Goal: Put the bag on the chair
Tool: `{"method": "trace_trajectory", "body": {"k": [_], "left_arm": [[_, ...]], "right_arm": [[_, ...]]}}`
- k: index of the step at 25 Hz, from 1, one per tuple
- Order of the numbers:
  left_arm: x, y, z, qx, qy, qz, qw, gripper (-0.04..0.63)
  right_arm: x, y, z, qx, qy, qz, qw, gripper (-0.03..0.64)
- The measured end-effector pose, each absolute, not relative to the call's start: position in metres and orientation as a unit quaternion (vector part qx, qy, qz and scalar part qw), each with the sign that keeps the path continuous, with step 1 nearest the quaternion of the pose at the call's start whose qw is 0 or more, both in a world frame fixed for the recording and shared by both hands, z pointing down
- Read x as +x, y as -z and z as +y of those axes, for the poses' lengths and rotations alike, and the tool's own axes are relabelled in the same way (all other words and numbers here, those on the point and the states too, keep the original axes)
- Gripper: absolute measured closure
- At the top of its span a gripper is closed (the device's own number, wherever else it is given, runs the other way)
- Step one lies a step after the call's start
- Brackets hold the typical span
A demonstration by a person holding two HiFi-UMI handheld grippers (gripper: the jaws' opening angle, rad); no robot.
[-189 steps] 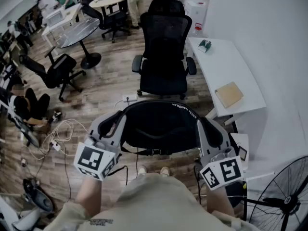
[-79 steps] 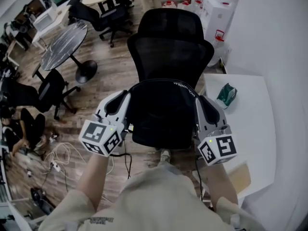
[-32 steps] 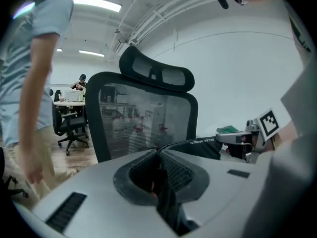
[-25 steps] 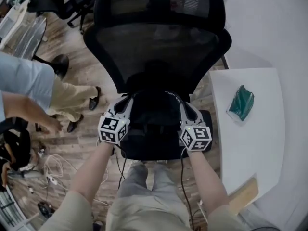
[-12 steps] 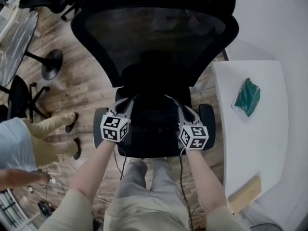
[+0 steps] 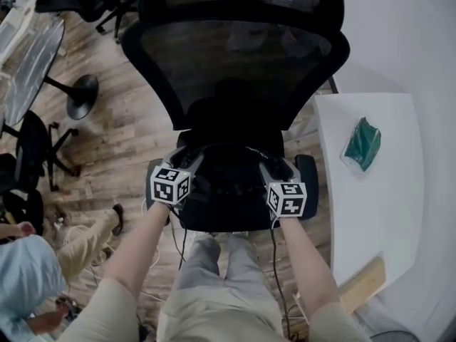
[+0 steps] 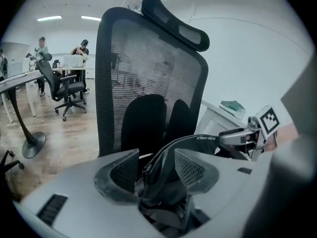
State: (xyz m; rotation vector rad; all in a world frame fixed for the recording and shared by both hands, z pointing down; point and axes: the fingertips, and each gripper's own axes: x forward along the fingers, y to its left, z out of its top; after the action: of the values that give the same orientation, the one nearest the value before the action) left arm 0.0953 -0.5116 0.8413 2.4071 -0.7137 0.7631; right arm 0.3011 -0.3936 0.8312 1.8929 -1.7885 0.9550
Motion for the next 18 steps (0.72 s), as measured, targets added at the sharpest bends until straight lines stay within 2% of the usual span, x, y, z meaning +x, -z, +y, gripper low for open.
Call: {"method": "trace_trajectory", "body": {"k": [12, 18], "left_arm": [[0.058, -0.733, -0.498, 0.891, -0.252, -0.311, 0.215, 0.380], [0.037, -0.668, -0.490, 0.898, -0.233, -0.319, 0.196, 0.397]], "right_arm": [[0.280, -0.707, -0.383, 0.650, -0.298, -0.676, 0.177, 0.347], [0.261, -0.618, -0.377, 0.648, -0.237, -0.705, 0.165, 0.471]]}}
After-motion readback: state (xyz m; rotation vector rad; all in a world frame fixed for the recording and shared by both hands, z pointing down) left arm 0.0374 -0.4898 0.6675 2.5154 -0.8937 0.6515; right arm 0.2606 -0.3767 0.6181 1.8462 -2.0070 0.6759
